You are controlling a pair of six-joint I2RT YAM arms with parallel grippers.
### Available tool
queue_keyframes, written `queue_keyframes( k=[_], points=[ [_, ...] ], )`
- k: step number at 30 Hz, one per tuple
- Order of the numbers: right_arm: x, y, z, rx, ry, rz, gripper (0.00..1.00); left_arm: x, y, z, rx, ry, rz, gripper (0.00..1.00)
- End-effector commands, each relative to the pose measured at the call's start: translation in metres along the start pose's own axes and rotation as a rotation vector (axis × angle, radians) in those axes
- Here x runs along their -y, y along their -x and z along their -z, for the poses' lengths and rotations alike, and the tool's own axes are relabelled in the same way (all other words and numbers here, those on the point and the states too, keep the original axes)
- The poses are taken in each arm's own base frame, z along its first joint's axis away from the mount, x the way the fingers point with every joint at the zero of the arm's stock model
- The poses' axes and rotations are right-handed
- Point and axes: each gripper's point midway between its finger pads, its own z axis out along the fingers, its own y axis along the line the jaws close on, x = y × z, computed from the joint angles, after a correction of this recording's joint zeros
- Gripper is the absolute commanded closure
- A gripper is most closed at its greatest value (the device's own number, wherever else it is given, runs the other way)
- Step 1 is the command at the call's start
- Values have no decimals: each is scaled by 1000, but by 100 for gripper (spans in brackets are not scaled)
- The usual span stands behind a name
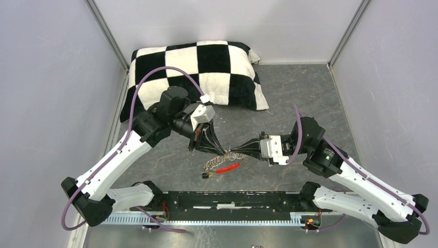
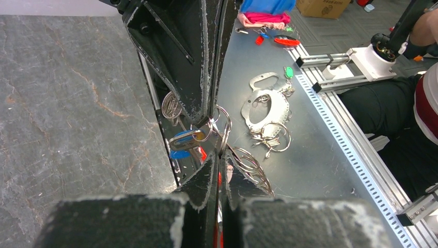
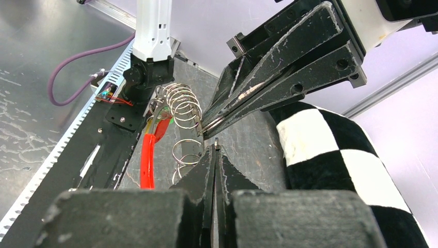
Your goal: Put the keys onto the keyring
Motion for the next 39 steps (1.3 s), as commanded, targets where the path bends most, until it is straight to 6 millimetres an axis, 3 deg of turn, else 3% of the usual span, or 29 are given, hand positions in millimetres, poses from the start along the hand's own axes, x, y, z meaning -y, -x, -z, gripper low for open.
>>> queue_keyframes(
  k=[1, 39],
  points=[
    [-6, -1, 3, -1, 7, -8, 100, 4, 23, 4, 40, -2, -66, 98],
    [-3, 14, -1, 68, 11, 24, 100, -12, 20, 4, 31, 88, -20, 98]
  ],
)
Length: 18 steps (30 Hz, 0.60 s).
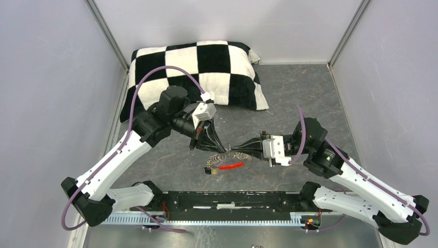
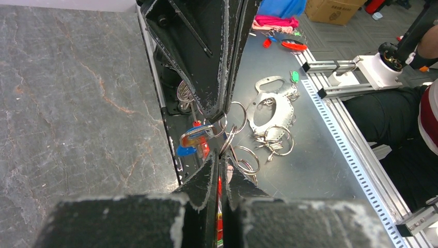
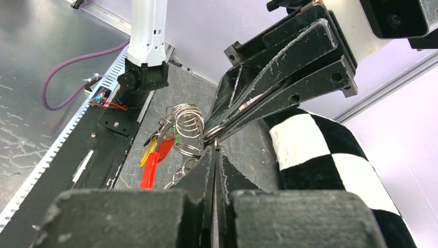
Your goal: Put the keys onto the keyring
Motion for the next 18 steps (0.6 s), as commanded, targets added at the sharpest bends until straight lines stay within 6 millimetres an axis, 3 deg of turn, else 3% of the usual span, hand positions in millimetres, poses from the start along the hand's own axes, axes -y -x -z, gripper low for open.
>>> queue_keyframes(
  k=[1, 18],
  points=[
    [-5, 9, -3, 48, 30, -2, 99, -5, 18, 4, 32, 42, -44, 98],
    [-4, 9, -4, 51, 28, -11, 100, -3, 16, 4, 26, 44, -46, 98]
  ],
)
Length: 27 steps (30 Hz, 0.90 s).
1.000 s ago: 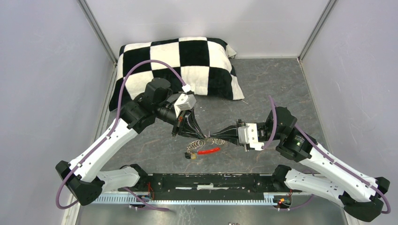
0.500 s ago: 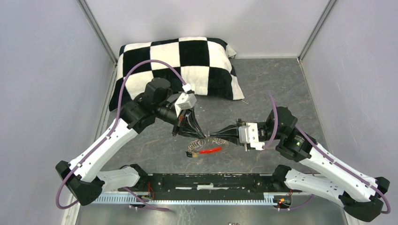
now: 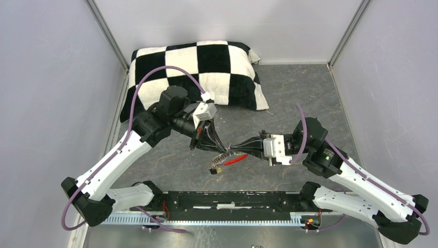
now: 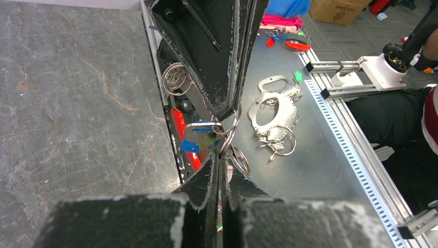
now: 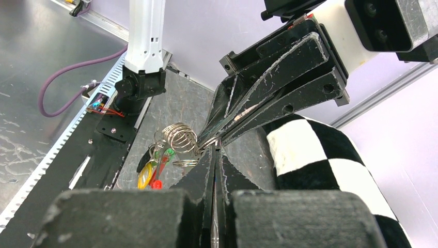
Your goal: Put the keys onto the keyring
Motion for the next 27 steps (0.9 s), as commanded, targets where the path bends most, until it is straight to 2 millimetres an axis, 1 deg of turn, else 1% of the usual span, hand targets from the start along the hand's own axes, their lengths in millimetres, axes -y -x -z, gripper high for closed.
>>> queue_keyframes(
  k=[1, 10, 14, 19, 27],
  points=[
    [-9, 3, -1, 23, 38, -17, 100, 1, 17, 4, 31, 24, -53, 98],
    [-17, -18, 3, -51, 47, -56, 100, 7, 25, 6, 47, 2, -58, 98],
    [-20, -23, 3, -69, 54, -66, 99, 8, 27, 7, 48, -1, -62, 98],
    [-19, -20, 3, -60, 51, -59, 100, 7, 27, 7, 48, 7, -59, 98],
    [-14, -7, 3, -19, 35, -34, 99, 0, 26, 7, 42, 48, -36, 98]
  ],
)
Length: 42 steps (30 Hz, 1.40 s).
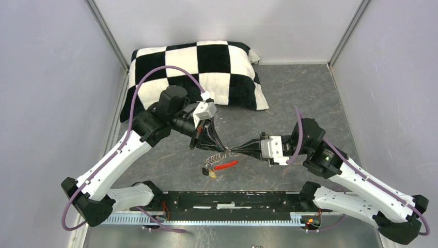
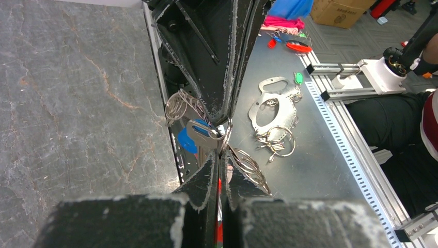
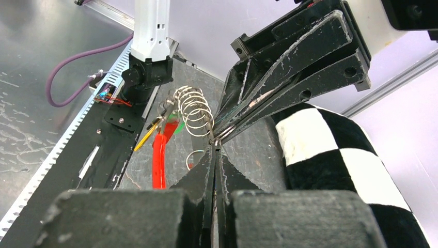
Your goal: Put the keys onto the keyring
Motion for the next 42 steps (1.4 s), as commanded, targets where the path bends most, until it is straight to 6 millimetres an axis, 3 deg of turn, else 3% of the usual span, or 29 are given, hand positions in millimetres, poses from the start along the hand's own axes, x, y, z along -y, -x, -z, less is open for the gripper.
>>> queue_keyframes(
  k=[1, 42],
  points=[
    [-6, 5, 1, 24, 19, -3, 100, 1, 26, 6, 42, 44, -50, 98],
    [-2, 10, -4, 61, 8, -19, 100, -5, 25, 8, 43, 89, -9, 98]
  ],
)
